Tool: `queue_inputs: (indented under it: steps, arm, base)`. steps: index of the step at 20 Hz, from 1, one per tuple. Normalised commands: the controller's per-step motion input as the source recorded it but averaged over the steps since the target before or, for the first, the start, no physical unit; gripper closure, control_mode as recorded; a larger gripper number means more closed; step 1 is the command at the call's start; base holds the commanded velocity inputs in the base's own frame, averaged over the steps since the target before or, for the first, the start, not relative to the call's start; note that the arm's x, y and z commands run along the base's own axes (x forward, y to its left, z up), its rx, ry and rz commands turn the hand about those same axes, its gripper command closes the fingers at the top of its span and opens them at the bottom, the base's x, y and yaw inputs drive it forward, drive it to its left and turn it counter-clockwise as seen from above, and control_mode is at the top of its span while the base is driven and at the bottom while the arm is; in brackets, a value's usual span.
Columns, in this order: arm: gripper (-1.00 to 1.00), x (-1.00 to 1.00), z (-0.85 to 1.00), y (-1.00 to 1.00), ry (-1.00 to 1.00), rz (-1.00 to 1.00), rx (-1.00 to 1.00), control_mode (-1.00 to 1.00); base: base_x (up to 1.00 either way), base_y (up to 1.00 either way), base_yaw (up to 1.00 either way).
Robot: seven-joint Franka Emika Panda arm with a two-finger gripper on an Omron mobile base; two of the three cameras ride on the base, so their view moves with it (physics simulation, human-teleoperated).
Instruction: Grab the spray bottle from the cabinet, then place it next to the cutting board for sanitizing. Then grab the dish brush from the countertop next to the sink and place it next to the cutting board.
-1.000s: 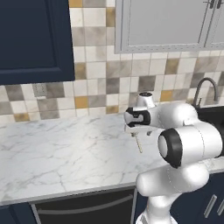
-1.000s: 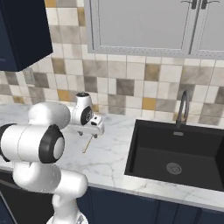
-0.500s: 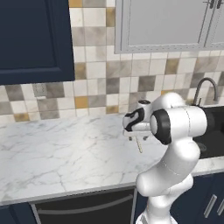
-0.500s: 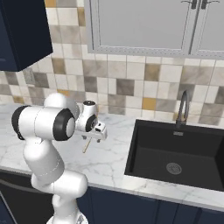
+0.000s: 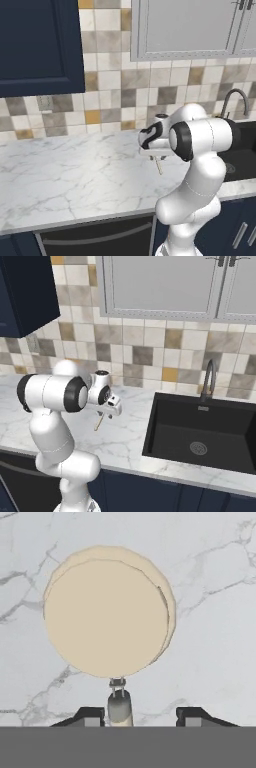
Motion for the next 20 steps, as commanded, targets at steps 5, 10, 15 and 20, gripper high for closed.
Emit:
queue_inputs:
  steps: [5, 10, 15, 20]
  arm:
    - [1.00, -0.03, 0.00, 0.48, 0.02, 0.02, 0.00, -1.00]
    - [1.00, -0.36, 0.44, 0.01, -0.13, -0.01, 0.00, -1.00]
    - [1.00, -0.64, 0.92, 0.00, -0.55, 0.00, 0.01, -1.00]
    - [1.00, -0.54, 0.93, 0.00, -0.75, 0.02, 0.00, -1.00]
  base:
    - [0.00, 0.00, 0.00]
    - [0.00, 0.00, 0.00]
    - [0.00, 0.00, 0.00]
    - [0.00, 0.00, 0.00]
